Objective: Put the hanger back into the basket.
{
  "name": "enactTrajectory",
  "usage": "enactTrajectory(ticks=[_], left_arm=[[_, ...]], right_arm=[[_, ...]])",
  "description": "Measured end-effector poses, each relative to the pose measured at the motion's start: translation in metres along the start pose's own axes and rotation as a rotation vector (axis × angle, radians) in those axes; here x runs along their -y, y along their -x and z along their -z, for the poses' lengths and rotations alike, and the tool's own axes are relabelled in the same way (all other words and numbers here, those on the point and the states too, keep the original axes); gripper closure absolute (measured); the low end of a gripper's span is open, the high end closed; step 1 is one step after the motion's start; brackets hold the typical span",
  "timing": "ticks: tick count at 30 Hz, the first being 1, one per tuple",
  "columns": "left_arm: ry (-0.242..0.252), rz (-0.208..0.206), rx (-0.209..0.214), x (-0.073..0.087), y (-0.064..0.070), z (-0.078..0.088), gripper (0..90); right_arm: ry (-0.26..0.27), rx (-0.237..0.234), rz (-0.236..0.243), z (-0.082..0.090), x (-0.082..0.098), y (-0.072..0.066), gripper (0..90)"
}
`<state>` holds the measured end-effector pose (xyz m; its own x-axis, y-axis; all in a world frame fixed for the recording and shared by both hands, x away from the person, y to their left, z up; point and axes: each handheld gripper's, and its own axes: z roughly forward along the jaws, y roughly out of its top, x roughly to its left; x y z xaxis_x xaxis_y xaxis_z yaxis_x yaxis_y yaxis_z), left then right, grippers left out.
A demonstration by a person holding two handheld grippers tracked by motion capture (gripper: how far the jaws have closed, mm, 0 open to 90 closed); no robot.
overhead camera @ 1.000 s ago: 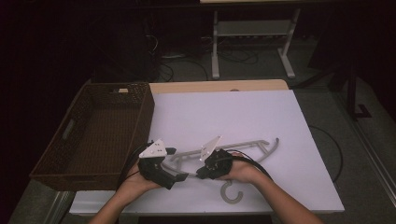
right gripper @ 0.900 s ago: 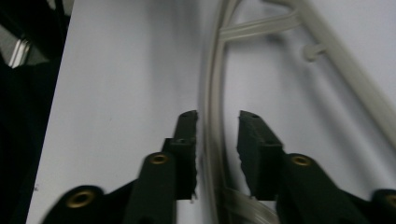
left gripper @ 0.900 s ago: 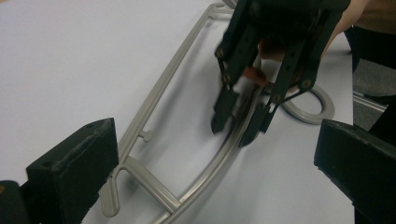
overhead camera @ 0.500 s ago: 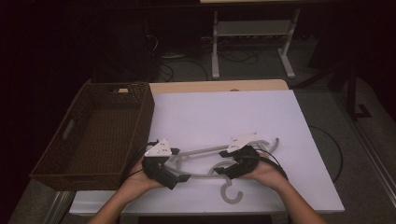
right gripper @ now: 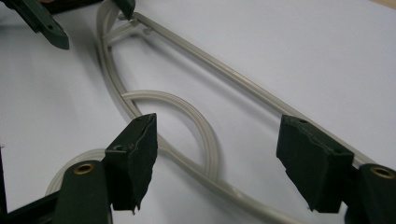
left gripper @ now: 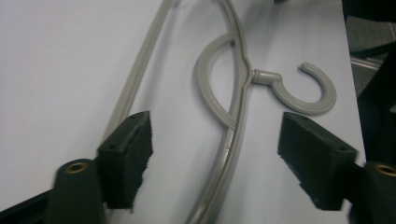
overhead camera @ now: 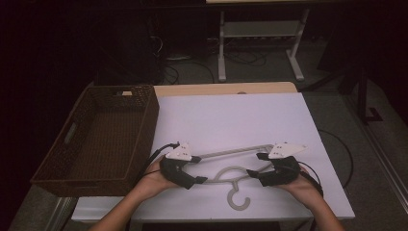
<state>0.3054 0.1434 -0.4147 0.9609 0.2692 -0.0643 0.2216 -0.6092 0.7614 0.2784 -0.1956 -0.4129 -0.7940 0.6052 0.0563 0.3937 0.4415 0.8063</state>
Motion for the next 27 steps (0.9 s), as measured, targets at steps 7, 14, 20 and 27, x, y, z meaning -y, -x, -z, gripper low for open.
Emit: enactTrajectory(ticks=[7, 14, 20, 27], left_arm=[[-0.059, -0.044, 0.034, 0.001, 0.002, -0.019, 47.0], [-0.111, -0.104, 0.039, 0.001, 0.007, -0.033, 59.9], [-0.138, -0.129, 0.039, 0.003, 0.008, -0.035, 68.4], [-0.161, -0.146, 0.056, 0.004, 0.010, -0.038, 74.9]], right_arm=[[0.033, 0.034, -0.041, 0.016, 0.013, 0.005, 28.4], [0.038, 0.054, -0.062, 0.021, 0.020, 0.008, 28.6], [0.043, 0.054, -0.058, 0.020, 0.019, 0.009, 29.1], [0.045, 0.061, -0.061, 0.021, 0.019, 0.010, 29.5]])
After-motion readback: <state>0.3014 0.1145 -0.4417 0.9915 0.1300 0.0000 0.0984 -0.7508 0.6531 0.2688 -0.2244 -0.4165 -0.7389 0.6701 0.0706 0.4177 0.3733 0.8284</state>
